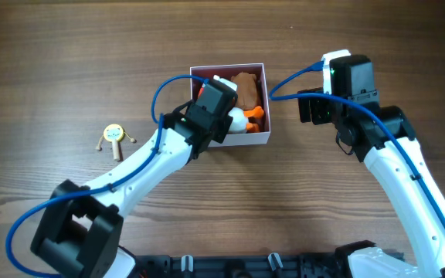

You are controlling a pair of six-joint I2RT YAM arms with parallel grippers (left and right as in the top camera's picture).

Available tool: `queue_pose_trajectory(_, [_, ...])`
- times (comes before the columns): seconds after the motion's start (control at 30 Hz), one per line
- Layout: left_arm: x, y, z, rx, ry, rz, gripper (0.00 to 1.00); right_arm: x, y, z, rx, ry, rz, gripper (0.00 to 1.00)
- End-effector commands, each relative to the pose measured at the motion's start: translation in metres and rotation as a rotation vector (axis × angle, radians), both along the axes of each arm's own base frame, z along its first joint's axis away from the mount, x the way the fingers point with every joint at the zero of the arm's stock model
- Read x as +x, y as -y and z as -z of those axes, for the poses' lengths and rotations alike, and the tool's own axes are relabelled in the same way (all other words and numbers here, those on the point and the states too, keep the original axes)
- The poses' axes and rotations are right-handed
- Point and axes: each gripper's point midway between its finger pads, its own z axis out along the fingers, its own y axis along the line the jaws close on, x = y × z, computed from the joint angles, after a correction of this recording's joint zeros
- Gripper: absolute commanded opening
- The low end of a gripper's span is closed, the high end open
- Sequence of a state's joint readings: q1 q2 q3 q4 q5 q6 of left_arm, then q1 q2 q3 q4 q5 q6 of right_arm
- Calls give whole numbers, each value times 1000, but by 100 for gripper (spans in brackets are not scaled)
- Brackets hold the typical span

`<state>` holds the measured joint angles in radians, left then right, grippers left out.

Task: Pack container
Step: 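Place the pink-hat duck into the box with the left gripper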

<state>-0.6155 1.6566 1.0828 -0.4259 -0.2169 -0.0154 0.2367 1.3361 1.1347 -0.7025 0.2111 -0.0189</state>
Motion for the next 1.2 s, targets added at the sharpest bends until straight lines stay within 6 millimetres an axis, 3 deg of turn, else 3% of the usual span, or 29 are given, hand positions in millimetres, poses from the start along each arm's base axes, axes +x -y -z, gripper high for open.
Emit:
queue_pose_trajectory(0.0, [6,0,-5,17,28,-2,73,2,3,-7,5,24,26,100])
queue_pose_trajectory(0.13, [7,1,-11,7,40,-3,83,2,3,-7,5,24,26,99])
queue_pose_trajectory(0.27, [7,1,-36,-33,93,-6,81,2,3,-7,5,24,26,99])
queue_pose_trajectory(0.3, [8,2,-42,-47,110,-7,77,2,3,-7,5,24,26,100])
queue_pose_trajectory(0.33, [10,4,-47,-66,124,-16,59,2,3,-7,5,24,26,99])
queue_pose_trajectory(0.4, [14,7,-53,-115,143,-54,6,2,3,-7,5,23,26,100])
queue_pose_trajectory(0.57, [22,12,-55,-182,158,-111,4,2,3,-7,5,24,26,99])
queue_pose_trajectory(1.03, [22,16,26,-83,6,-107,4,2,3,-7,5,24,26,99])
queue_pose_trajectory(1.17, [20,18,35,-97,-22,-124,4,2,3,-7,5,23,26,99])
